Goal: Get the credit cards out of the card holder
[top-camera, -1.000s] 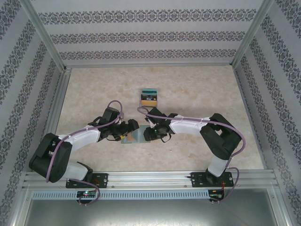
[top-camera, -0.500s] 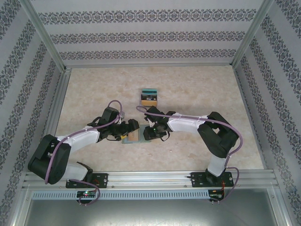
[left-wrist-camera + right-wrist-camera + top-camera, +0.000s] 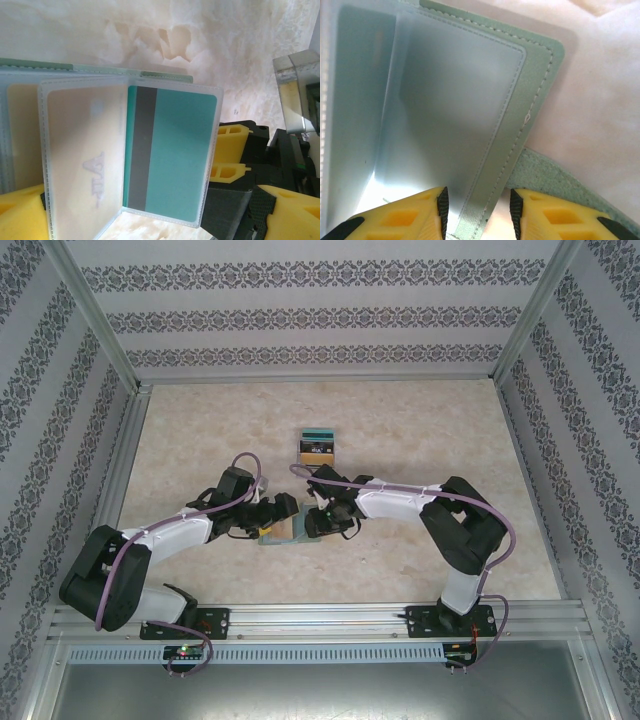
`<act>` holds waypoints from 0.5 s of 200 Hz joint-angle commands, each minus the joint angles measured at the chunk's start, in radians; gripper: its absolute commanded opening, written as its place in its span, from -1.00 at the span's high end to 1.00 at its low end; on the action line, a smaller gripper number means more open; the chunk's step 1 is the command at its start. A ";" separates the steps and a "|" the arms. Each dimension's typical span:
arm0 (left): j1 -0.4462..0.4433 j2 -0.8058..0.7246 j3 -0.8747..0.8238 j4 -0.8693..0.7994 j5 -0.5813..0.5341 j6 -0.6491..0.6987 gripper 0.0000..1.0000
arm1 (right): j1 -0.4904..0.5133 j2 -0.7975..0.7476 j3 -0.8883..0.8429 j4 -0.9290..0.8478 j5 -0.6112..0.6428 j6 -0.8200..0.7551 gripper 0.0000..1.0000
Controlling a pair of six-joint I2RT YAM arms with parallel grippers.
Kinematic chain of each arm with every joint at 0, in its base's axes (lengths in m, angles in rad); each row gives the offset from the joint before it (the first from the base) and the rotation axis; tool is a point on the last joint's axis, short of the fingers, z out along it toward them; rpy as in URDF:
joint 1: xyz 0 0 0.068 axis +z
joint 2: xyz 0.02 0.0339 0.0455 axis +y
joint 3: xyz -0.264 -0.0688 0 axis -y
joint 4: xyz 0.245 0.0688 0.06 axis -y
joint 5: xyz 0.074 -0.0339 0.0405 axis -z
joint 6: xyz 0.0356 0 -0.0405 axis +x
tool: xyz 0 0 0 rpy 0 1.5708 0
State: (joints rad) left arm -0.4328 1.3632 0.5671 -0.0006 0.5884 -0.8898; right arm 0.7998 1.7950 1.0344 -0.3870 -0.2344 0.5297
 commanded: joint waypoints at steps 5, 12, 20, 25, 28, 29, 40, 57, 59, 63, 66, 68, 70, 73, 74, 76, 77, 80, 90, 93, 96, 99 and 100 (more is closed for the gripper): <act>-0.011 -0.035 0.031 -0.096 -0.058 0.045 -0.93 | -0.050 -0.048 -0.056 0.016 0.087 0.022 0.14; -0.006 -0.047 0.034 -0.122 -0.073 0.050 -0.93 | -0.056 -0.061 -0.059 0.013 0.090 0.020 0.15; 0.003 -0.064 0.036 -0.155 -0.094 0.060 -0.93 | -0.060 -0.074 -0.057 0.008 0.089 0.019 0.15; 0.008 -0.076 0.039 -0.178 -0.109 0.066 -0.93 | -0.061 -0.080 -0.054 0.008 0.089 0.019 0.15; 0.011 -0.084 0.041 -0.190 -0.118 0.070 -0.93 | -0.062 -0.083 -0.052 0.007 0.088 0.019 0.15; 0.013 -0.086 0.041 -0.195 -0.121 0.071 -0.93 | -0.062 -0.085 -0.051 0.008 0.088 0.020 0.15; 0.023 -0.111 0.046 -0.229 -0.143 0.084 -0.92 | -0.060 -0.091 -0.039 0.011 0.080 0.019 0.18; 0.029 -0.129 0.056 -0.244 -0.146 0.088 -0.88 | -0.053 -0.084 -0.010 0.009 0.071 0.021 0.23; 0.029 -0.129 0.057 -0.242 -0.143 0.087 -0.87 | -0.052 -0.081 -0.006 0.007 0.072 0.021 0.25; 0.029 -0.125 0.057 -0.236 -0.138 0.086 -0.84 | -0.049 -0.078 0.000 0.008 0.072 0.021 0.28; 0.029 -0.122 0.059 -0.231 -0.134 0.083 -0.82 | -0.047 -0.074 0.003 0.008 0.070 0.020 0.31; 0.029 -0.120 0.058 -0.227 -0.131 0.080 -0.81 | -0.047 -0.072 0.007 0.008 0.070 0.020 0.33; 0.029 -0.117 0.058 -0.223 -0.127 0.078 -0.80 | -0.045 -0.069 0.010 0.009 0.068 0.020 0.34; 0.029 -0.113 0.058 -0.215 -0.123 0.070 -0.77 | -0.044 -0.065 0.013 0.010 0.066 0.018 0.36; 0.029 -0.110 0.058 -0.213 -0.122 0.069 -0.77 | -0.045 -0.062 0.014 0.009 0.066 0.018 0.37; 0.029 -0.108 0.057 -0.209 -0.120 0.066 -0.74 | -0.044 -0.060 0.017 0.011 0.065 0.018 0.37; 0.028 -0.107 0.057 -0.206 -0.119 0.064 -0.73 | -0.044 -0.058 0.017 0.010 0.064 0.018 0.38; 0.029 -0.101 0.056 -0.198 -0.115 0.058 -0.68 | -0.043 -0.053 0.022 0.010 0.061 0.017 0.39; 0.029 -0.082 0.053 -0.175 -0.106 0.039 -0.50 | -0.040 -0.033 0.036 0.008 0.052 0.012 0.48; 0.029 -0.078 0.052 -0.171 -0.105 0.035 -0.45 | -0.039 -0.028 0.040 0.009 0.049 0.011 0.53; 0.028 -0.073 0.052 -0.168 -0.105 0.031 -0.40 | -0.039 -0.022 0.043 0.008 0.046 0.009 0.56; 0.028 -0.066 0.053 -0.165 -0.105 0.029 -0.35 | -0.037 -0.016 0.048 0.007 0.044 0.008 0.57; 0.028 -0.064 0.053 -0.165 -0.104 0.027 -0.33 | -0.037 -0.014 0.049 0.008 0.044 0.008 0.57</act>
State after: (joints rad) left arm -0.4103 1.2617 0.6075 -0.1738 0.4778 -0.8421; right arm 0.7509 1.7378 1.0378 -0.3721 -0.1810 0.5453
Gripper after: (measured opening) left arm 0.752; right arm 0.256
